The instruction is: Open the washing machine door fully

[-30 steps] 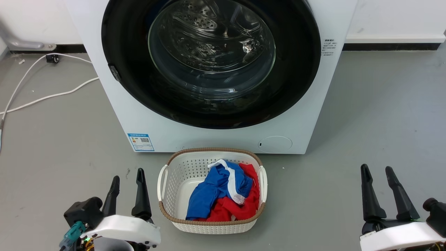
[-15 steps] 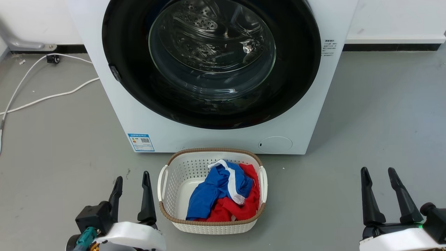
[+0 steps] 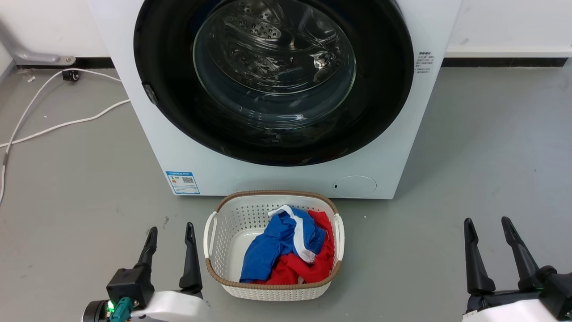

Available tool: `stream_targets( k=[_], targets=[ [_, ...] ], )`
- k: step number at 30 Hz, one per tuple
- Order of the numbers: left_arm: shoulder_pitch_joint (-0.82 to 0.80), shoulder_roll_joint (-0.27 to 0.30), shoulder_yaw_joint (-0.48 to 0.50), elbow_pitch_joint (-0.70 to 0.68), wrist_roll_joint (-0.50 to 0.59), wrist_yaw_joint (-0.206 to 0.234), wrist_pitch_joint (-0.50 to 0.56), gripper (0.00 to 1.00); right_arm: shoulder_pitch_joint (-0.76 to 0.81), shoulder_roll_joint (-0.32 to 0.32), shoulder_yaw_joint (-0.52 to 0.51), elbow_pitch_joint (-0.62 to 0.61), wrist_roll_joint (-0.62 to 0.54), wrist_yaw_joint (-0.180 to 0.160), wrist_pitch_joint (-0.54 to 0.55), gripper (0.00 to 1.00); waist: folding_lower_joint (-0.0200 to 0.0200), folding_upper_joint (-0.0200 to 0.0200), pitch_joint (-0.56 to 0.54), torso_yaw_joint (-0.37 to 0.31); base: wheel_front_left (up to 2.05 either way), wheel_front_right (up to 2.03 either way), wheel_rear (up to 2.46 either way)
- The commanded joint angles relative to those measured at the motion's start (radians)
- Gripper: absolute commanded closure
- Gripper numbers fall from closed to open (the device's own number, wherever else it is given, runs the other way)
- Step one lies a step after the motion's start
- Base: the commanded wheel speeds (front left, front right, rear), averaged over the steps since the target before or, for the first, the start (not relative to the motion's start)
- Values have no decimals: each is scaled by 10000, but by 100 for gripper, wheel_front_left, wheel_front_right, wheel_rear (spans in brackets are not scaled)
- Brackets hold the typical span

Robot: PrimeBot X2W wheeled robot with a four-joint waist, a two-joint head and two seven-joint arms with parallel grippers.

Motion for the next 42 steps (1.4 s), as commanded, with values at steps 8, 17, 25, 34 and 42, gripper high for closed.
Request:
stream_targets(
  k=[8,17,25,34,42],
  targets=[
    [194,-120,108,2,739,-115,-271,0,200,20,-153,-131,-599,11,-262,0,-1,0,4,2,0,0,0],
    [291,-222,267,145,1123,-343,-427,0,279,24,-200,-108,-864,11,-422,0,-1,0,5,35,0,0,0],
    [351,-253,331,271,1227,-470,-497,0,353,27,-228,3,-701,11,-494,0,-1,0,14,33,0,0,0],
    [295,-258,301,397,976,-422,-496,0,334,27,-192,149,-183,11,-494,0,-1,0,28,61,0,0,0],
    [309,-258,272,436,983,-373,-496,0,364,27,-81,224,55,11,-494,0,-1,0,5,70,0,0,0]
  ],
)
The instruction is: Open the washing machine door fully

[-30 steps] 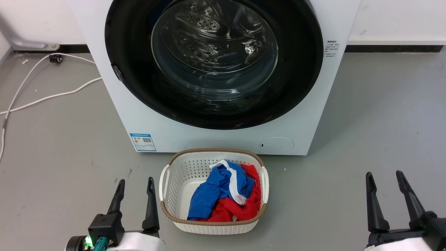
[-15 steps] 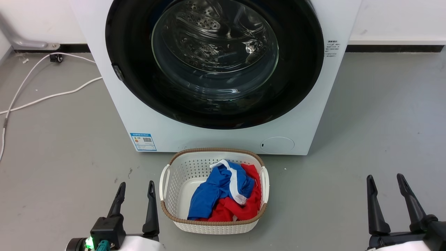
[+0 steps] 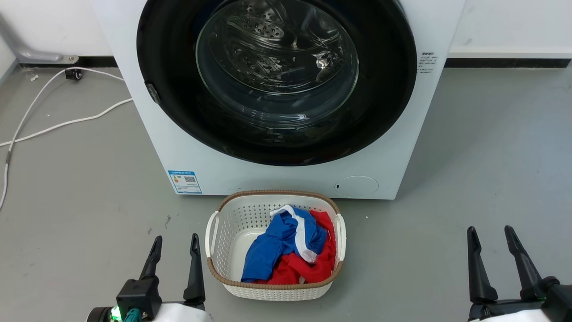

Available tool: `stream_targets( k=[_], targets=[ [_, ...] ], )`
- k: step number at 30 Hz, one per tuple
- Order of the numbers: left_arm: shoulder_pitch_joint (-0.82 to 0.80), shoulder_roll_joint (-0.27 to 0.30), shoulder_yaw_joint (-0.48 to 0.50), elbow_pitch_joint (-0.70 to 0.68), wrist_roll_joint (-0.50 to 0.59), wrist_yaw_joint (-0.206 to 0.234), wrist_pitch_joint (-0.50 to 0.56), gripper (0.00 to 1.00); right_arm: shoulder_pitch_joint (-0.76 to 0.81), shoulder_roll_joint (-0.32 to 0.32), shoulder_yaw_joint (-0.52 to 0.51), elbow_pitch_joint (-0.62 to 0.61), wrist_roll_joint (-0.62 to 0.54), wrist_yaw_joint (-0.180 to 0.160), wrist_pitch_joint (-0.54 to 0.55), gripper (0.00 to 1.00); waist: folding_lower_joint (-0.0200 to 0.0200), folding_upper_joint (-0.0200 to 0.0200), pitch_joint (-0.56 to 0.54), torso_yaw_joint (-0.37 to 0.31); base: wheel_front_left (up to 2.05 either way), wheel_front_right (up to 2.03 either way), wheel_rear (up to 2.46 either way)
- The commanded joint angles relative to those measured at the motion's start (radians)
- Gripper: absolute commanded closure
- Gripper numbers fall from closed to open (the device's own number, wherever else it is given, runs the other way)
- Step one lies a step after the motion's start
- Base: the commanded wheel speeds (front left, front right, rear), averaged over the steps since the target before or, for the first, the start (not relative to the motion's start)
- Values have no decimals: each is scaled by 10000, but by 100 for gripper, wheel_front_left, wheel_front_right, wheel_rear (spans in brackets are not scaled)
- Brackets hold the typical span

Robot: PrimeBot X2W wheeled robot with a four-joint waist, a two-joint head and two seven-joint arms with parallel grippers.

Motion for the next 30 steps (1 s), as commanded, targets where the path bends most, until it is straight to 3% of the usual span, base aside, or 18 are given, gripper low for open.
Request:
stream_targets(
  k=[1,13,14,15,16,17,18,22,30],
  targets=[
    [67,-17,-4,14,23,55,-28,0,117,27,22,12,62,-3,-20,0,0,0,-11,-6,0,0,0],
    [47,-18,1,50,21,97,-28,0,90,27,29,43,-82,-3,-20,0,0,0,-31,-20,0,0,0],
    [46,-18,5,54,18,101,-28,0,87,27,31,43,-105,-3,-20,12,0,0,-31,-21,0,0,0],
    [45,-18,2,56,23,109,-28,0,84,27,43,44,-119,-3,-20,42,0,0,-29,-22,0,0,0],
    [42,-18,6,60,27,112,-28,0,77,27,42,34,-112,-3,-20,62,0,0,-27,-23,0,0,0],
    [39,-18,5,60,27,114,-28,0,71,27,44,23,-115,-3,-20,94,0,0,-26,-24,0,0,0],
    [37,-18,9,60,26,117,-28,0,64,27,38,3,-115,-3,-20,100,0,0,-24,-25,0,0,0],
    [43,-18,13,74,17,125,-28,0,33,24,111,-76,639,-3,-20,100,0,0,-21,-32,0,0,0],
    [72,-17,33,93,16,106,-28,0,-39,24,56,-174,6282,-1,-20,100,0,0,-30,-60,0,0,0]
  ],
)
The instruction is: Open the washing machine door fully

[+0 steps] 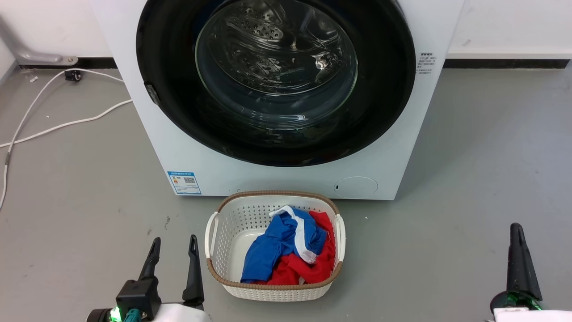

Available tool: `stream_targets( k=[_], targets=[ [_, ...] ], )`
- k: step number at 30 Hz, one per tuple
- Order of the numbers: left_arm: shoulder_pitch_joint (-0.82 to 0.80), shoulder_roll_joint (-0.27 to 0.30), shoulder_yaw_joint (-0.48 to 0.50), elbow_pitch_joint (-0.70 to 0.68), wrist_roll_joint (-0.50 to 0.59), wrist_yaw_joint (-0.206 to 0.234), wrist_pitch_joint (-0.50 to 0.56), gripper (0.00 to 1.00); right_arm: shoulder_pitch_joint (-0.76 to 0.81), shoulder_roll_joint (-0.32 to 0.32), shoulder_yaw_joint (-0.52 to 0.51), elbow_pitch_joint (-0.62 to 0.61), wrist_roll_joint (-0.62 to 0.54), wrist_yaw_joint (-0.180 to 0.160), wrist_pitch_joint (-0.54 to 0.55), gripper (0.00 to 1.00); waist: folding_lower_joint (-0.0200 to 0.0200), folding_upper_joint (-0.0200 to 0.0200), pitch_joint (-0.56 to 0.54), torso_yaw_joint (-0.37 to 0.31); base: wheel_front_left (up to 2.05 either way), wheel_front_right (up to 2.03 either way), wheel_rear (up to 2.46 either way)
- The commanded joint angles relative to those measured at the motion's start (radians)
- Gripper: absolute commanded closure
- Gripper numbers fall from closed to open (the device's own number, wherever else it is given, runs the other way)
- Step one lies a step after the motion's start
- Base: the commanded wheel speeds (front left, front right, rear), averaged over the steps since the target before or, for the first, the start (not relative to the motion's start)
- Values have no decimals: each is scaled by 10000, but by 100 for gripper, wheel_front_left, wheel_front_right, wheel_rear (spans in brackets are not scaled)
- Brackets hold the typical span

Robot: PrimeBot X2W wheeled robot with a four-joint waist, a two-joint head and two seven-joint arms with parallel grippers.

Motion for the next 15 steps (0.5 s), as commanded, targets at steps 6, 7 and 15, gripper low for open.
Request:
stream_targets(
  k=[6,7,15],
  targets=[
    [81,-13,-12,3,12,36,-28,0,83,20,212,292,3390,1,-17,100,0,0,-10,18,0,0,0],
    [82,-15,-9,4,7,36,-28,0,98,20,319,323,3993,1,-17,100,0,0,-8,19,0,0,0],
    [120,-15,-4,0,-12,61,-28,0,207,-3,1197,-152,7768,1,128,100,0,0,17,1,0,0,0]
  ],
)
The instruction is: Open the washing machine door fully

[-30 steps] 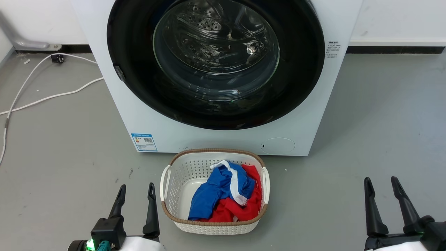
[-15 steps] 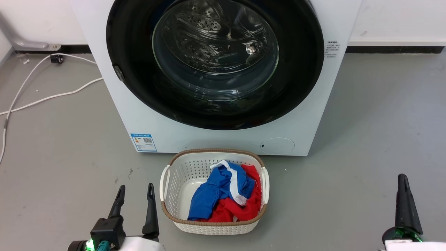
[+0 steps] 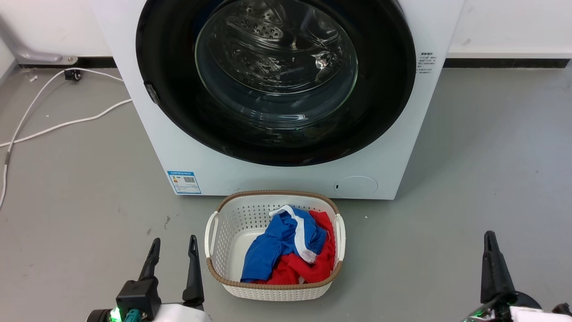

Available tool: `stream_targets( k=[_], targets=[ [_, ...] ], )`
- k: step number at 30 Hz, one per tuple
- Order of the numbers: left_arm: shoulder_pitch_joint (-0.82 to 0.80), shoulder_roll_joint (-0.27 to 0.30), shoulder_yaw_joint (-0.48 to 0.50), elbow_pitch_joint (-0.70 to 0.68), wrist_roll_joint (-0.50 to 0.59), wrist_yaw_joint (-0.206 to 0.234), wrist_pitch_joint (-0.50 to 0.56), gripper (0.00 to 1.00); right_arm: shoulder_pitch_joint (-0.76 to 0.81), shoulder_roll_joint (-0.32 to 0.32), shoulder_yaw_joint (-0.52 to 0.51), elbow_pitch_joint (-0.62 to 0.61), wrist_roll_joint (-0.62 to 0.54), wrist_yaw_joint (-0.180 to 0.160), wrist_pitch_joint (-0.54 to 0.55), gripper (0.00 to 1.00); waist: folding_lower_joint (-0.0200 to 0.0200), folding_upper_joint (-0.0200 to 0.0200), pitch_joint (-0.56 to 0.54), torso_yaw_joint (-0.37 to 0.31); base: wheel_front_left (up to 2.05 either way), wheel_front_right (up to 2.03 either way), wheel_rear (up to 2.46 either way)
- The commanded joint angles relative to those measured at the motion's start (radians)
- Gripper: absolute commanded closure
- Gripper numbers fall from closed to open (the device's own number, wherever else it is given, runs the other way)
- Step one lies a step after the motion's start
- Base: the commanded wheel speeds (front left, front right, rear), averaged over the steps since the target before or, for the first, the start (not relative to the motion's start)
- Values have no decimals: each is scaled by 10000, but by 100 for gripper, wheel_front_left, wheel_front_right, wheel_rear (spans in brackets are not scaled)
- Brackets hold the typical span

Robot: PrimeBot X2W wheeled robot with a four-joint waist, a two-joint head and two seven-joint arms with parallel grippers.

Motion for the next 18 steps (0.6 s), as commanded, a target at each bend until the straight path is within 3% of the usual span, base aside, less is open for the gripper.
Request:
stream_targets(
  k=[1,8,13,18],
  targets=[
    [117,-15,4,-14,-4,32,-28,0,132,-19,-47,-135,380,1,173,100,0,0,5,-10,0,0,0],
    [97,-15,15,-31,7,25,-28,0,395,-16,-808,-601,2251,1,2019,100,0,0,28,-26,0,0,0],
    [88,-15,12,-30,54,62,-28,0,544,-13,-1063,-506,1832,1,3060,100,0,0,32,-18,0,0,0],
    [67,-15,13,-17,89,70,-28,0,525,-13,-1118,-402,1524,1,3266,100,0,0,41,11,0,0,0]
  ],
)
